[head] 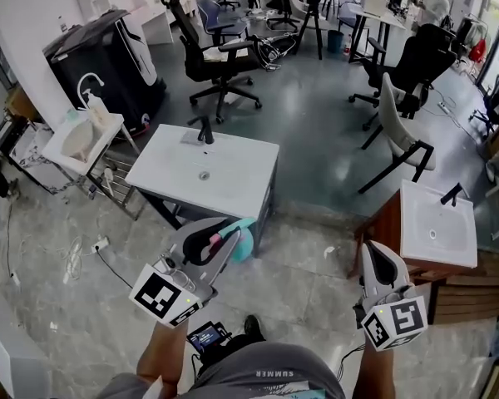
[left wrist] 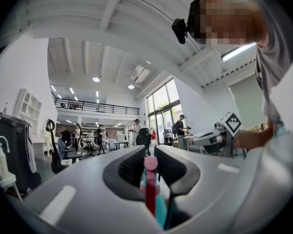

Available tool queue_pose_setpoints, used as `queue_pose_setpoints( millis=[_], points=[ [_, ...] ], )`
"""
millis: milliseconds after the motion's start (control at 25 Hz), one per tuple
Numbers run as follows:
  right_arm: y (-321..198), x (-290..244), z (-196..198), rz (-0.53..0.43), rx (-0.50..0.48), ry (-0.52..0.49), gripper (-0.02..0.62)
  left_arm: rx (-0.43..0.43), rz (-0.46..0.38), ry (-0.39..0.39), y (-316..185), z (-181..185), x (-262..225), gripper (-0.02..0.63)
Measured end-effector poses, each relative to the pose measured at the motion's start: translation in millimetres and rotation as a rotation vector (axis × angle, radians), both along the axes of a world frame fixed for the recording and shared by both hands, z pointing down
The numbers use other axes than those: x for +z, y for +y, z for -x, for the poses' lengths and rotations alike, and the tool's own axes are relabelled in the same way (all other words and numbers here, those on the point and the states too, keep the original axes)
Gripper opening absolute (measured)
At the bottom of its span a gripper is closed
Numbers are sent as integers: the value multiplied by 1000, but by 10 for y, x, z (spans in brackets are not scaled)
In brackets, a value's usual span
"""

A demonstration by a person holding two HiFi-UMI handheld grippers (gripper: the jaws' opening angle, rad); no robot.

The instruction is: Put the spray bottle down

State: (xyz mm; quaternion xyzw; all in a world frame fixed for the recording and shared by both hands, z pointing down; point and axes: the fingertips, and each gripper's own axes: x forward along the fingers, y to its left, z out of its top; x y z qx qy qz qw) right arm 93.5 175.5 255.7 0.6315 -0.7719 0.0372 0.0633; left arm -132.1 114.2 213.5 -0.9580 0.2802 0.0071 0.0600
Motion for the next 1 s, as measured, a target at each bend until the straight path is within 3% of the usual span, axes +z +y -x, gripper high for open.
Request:
queue_pose_setpoints(
  millis=[480,1000],
  points=[
    [-336,-52,246,-2,33,44,0,53,2,45,-368,185,69,55],
    [-1220,-67,397,-18,-116,12,0,-81,4,11,-783,367,44,55]
  ],
)
